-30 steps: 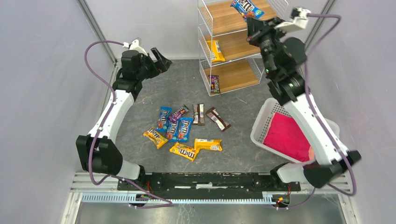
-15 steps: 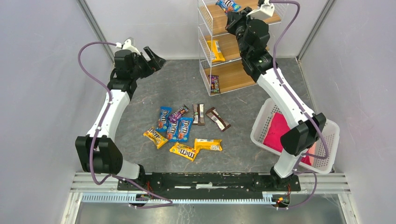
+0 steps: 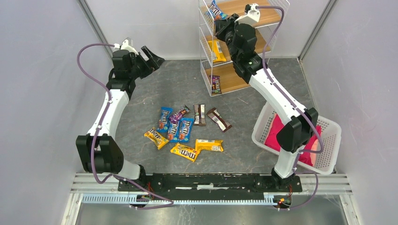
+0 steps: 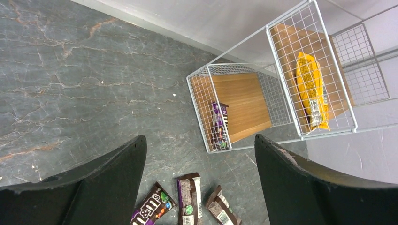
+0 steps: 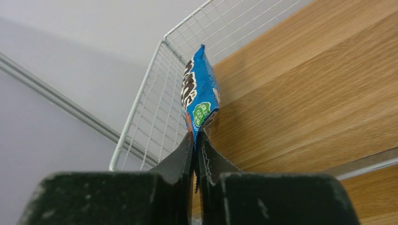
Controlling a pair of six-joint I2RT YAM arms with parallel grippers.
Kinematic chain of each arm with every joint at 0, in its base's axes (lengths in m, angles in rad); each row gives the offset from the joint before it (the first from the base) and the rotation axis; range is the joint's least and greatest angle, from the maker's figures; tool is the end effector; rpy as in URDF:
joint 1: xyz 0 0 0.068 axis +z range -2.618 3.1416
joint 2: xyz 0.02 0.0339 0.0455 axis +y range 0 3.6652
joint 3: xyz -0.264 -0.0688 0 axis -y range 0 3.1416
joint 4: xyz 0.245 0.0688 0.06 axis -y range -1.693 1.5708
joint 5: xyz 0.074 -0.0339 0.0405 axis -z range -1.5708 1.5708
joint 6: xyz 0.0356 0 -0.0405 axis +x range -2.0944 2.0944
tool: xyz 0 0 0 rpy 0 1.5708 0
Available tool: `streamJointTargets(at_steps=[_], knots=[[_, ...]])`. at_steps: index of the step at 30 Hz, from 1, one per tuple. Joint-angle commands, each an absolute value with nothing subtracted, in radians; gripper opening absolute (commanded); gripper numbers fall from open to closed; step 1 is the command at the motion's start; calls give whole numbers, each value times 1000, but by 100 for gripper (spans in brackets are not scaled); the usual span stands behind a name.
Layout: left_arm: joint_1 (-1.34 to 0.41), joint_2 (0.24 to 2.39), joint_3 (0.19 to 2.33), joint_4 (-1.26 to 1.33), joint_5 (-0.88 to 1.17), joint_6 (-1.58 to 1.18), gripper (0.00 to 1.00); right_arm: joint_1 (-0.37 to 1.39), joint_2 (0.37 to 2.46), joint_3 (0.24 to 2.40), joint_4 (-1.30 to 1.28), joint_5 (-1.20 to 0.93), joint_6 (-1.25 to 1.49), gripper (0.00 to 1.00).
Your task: Place and organize the candy bags onto the shelf
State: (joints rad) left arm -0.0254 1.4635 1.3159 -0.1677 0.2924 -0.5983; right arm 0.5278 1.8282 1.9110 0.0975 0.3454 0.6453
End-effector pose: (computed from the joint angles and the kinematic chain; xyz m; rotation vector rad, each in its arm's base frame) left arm 0.3453 -0.0190 0.3658 -0.3461 1.9021 -0.6974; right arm 0.3794 0.2072 0.4681 0.3773 1.3909 0.7310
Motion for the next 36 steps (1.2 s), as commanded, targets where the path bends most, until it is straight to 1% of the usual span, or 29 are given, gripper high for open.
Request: streamJointTargets(at_steps=[1, 6, 12, 16, 19, 26, 31, 36], knots=[[-11, 1464, 1327, -114, 325, -637, 90, 553, 1799, 1916, 137, 364, 665, 13], [-9, 1468, 1329, -112, 329, -639, 90, 559, 1771, 1872, 141, 352, 685, 17], [-9, 1467, 1326, -109, 334, -641, 90, 558, 1733, 1831, 152, 357, 660, 33], [-9, 1467, 1326, -108, 334, -641, 90, 559, 1718, 1824, 139, 350, 640, 36], [-9, 1465, 1325, -108, 334, -641, 90, 558, 1689, 1789, 141, 355, 629, 41], [-9, 1468, 1326, -107, 337, -643, 90, 553, 1627, 1717, 157, 342, 611, 57], [-9, 1468, 1325, -108, 337, -641, 90, 548, 1603, 1712, 126, 324, 606, 60], [-9, 1468, 1326, -106, 337, -643, 90, 537, 1553, 1637, 154, 345, 597, 60]])
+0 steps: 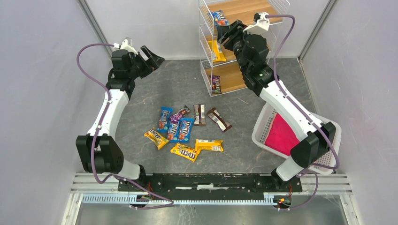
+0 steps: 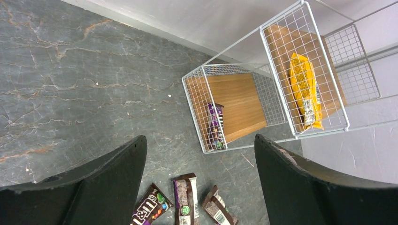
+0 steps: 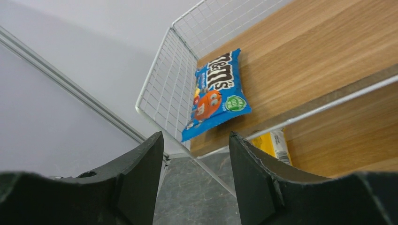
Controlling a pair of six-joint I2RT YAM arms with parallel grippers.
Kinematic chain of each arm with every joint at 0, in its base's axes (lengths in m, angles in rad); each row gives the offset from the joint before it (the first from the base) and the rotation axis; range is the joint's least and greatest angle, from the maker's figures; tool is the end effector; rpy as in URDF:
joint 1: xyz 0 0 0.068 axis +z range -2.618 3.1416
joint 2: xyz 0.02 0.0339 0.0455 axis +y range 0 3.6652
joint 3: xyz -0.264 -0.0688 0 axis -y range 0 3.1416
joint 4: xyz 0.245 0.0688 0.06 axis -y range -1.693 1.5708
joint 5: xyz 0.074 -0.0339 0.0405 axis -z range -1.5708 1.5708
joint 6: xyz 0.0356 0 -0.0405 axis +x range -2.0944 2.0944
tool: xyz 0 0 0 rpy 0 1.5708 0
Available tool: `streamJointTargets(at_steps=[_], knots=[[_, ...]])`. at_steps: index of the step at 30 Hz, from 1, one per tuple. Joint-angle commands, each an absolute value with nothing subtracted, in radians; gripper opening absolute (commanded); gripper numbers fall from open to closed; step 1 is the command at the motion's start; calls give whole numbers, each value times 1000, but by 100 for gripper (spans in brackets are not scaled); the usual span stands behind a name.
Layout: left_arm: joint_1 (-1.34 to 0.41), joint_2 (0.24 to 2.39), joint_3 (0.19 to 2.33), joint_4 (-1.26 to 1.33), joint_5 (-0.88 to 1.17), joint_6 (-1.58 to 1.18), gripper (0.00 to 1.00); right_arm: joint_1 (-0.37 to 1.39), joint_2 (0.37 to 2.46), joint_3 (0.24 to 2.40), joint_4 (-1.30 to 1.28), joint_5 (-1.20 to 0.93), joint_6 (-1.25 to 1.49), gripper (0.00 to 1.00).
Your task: Place and organize the candy bags onto the shelf
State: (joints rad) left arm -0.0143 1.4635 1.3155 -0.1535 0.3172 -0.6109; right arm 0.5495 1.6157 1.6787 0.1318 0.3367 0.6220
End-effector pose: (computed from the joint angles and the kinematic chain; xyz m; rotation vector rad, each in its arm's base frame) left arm 0.3457 -0.0160 0.3672 -0.3460 1.8899 -0.7224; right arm 0.3286 0.1875 0.4734 0.3395 1.3866 0.7423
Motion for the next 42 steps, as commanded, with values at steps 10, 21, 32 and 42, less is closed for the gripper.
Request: streamJointTargets(at_steps=[10, 21, 32, 42], knots=[[-9, 1460, 1327, -103, 349, -642, 92, 574, 1317, 1352, 156, 113, 406, 60], [-22, 1456, 1318, -84, 363, -650, 93, 725, 1155, 879, 93, -172, 163, 89], [-121, 1443, 1339, -129, 298, -586, 94, 748, 1267, 663, -53, -235, 448, 94], [-160, 1459, 1355, -156, 279, -563, 95, 676, 1338, 583, -77, -208, 647, 86]])
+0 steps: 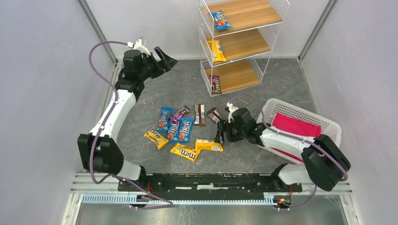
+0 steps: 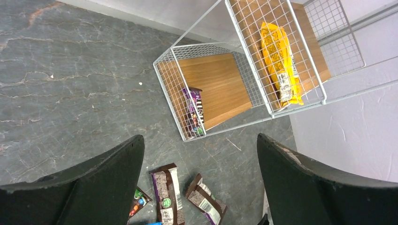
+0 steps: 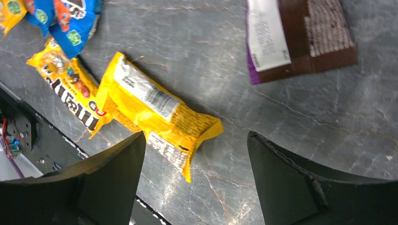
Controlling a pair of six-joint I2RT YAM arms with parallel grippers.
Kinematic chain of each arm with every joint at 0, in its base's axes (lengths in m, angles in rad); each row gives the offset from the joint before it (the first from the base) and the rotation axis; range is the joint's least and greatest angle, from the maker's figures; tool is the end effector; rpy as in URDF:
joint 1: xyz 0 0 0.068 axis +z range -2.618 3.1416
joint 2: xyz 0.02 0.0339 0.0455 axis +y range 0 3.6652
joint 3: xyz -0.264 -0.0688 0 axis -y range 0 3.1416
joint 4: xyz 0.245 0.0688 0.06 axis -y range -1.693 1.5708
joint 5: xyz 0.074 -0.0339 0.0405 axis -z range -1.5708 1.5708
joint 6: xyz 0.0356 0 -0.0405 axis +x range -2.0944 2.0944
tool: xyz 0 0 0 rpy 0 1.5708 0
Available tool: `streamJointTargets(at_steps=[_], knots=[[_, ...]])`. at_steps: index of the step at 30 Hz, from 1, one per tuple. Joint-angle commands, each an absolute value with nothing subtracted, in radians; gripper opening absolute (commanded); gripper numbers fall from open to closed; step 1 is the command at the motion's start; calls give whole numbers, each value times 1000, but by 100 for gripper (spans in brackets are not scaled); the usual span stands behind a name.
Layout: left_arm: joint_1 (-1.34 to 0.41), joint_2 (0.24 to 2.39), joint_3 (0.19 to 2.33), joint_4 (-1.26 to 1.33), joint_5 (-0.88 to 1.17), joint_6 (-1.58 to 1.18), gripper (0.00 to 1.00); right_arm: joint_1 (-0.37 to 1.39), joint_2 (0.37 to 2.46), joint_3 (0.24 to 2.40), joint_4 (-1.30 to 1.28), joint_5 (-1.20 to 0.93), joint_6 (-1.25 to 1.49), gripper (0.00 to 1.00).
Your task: Place and organize the candy bags onto the shelf
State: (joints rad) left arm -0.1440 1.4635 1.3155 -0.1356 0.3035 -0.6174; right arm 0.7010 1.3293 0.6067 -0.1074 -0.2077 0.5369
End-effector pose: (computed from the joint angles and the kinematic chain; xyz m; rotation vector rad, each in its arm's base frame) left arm 0.3414 -0.0603 0.3690 -0.2346 1.9057 -0.8025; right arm 0.1892 0.1693 0.1725 -0.3108 2.5243 0.7883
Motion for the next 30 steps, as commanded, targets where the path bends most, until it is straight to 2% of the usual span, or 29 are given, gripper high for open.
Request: streamJointTargets(at_steps=[1, 5, 12, 14, 18, 30], knots=[[-162, 1461, 1358, -160, 280, -562, 95, 671, 1340, 581, -70, -212, 655, 86], [-170, 1462, 1358, -160, 277, -557, 95, 659, 1364, 577, -38, -248, 689, 83], [-177, 1457, 1360, -166, 265, -550, 95, 660, 1453, 557, 51, -331, 719, 69], [-176, 1461, 1366, -172, 265, -548, 95, 658, 1460, 544, 77, -350, 740, 67], [-176, 1463, 1367, -173, 268, -548, 95, 661, 1446, 510, 94, -352, 770, 58], [-177, 1468, 1369, -173, 275, -551, 95, 662, 1361, 463, 39, -304, 760, 59]])
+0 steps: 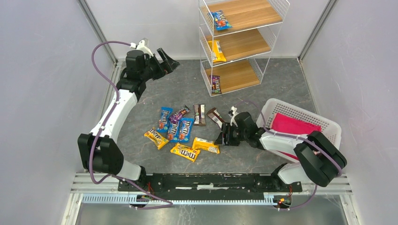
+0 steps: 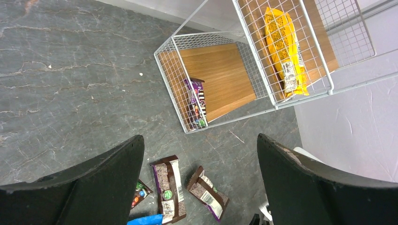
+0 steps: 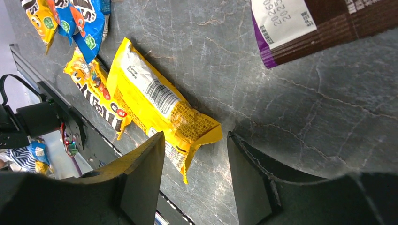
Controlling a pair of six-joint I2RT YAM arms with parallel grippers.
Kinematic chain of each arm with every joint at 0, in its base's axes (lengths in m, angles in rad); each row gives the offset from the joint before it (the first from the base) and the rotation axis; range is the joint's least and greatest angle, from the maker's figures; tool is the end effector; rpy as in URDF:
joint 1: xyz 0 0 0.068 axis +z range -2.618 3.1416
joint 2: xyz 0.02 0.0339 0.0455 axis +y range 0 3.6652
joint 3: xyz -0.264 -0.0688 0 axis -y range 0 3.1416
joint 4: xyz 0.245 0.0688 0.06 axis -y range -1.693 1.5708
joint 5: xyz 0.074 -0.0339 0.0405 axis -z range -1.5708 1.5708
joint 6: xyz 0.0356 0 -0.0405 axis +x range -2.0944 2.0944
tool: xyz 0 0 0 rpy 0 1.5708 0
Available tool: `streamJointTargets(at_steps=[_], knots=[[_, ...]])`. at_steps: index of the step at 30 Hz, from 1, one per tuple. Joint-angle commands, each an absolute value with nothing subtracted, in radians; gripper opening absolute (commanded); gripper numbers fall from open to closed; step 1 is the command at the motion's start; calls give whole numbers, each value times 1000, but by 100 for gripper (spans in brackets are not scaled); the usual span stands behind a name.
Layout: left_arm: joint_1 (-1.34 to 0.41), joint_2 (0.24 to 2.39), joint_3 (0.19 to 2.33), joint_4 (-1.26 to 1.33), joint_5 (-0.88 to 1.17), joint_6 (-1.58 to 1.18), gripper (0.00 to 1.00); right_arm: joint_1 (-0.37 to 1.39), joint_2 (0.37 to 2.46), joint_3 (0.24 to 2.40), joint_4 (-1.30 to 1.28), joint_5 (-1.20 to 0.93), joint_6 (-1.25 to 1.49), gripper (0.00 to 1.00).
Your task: Place and organize the candy bags onto the shelf
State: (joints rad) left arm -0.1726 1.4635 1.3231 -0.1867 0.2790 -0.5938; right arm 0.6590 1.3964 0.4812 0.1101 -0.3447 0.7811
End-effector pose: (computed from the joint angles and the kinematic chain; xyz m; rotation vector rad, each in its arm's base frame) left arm 0.3384 -0.0689 0.3663 -0.2160 1.9507 -0.7776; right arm 0.1868 0.1599 0.1384 -0.0232 2.6003 1.0283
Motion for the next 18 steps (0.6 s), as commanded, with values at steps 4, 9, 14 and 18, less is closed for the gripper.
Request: streamJointTargets(at_steps=[4, 9, 14, 18], knots=[[-179, 1469, 1367, -173, 270, -548, 95, 668, 1345, 428, 84, -319, 803, 59], [-182, 1470, 1367, -173, 268, -546, 95, 681, 1382, 427, 148, -322, 845, 58], [-190, 1476, 1374, -189, 248, -534, 95, 691, 1416, 416, 200, -326, 901, 51], [-190, 1468, 1375, -189, 244, -532, 95, 696, 1420, 398, 227, -304, 933, 43]])
